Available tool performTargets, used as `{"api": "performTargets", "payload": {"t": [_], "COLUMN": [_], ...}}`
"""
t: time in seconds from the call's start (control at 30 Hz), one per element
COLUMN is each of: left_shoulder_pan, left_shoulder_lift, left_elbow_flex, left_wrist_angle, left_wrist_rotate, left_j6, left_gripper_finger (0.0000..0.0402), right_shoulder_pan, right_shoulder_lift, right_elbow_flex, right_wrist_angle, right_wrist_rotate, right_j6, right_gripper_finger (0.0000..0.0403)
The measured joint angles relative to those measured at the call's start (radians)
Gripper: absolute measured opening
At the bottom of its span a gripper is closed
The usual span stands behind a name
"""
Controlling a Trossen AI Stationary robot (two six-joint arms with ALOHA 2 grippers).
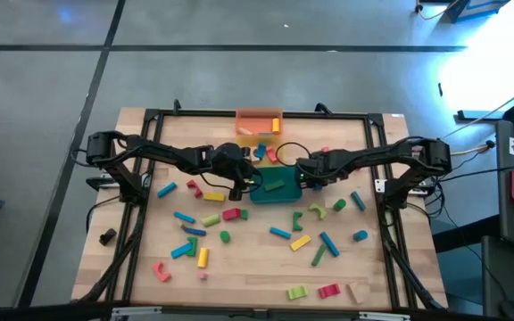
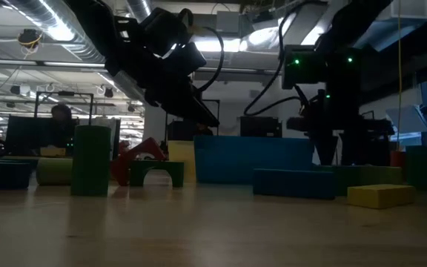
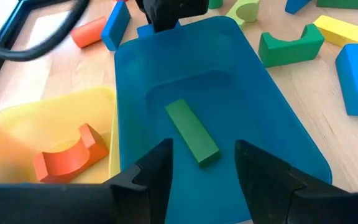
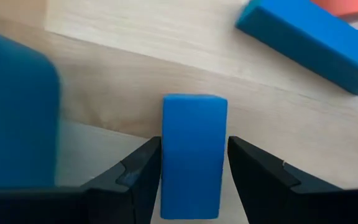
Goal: Sort blocks by size
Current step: Put the blue arch block into the yellow bin
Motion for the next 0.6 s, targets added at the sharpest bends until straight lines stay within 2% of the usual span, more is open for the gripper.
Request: {"api": "performTargets", "payload": {"t": [0.13, 0.27, 0.47, 0.6], "left_shoulder_pan": [0.010, 0.028, 0.066, 0.093], "left_shoulder_lift": [-0.022, -0.098, -0.260, -0.358], "left_elbow_flex": [0.000, 0.000, 0.000, 0.000], "left_wrist_angle": [-0.001, -0.045, -0.178, -0.280], "left_wrist_rotate": [-0.019, -0.044, -0.045, -0.068], "left_j6": [0.011, 0.008, 0.001, -0.046], "left_gripper_finger": [0.0155, 0.0155, 0.0155, 0.0155], "right_shoulder_pan": [0.000, 0.000, 0.000, -0.001], "right_shoulder_lift": [0.000, -0.002, -0.004, -0.004], "right_elbow_flex": [-0.025, -0.039, -0.034, 0.022], "right_wrist_angle": [0.003, 0.028, 0.056, 0.025], "right_wrist_rotate": [-0.006, -0.007, -0.012, -0.019], "right_j6": [-0.001, -0.022, -0.119, -0.202], "right_gripper_finger": [0.0177, 0.0136, 0.0136, 0.0136]}}
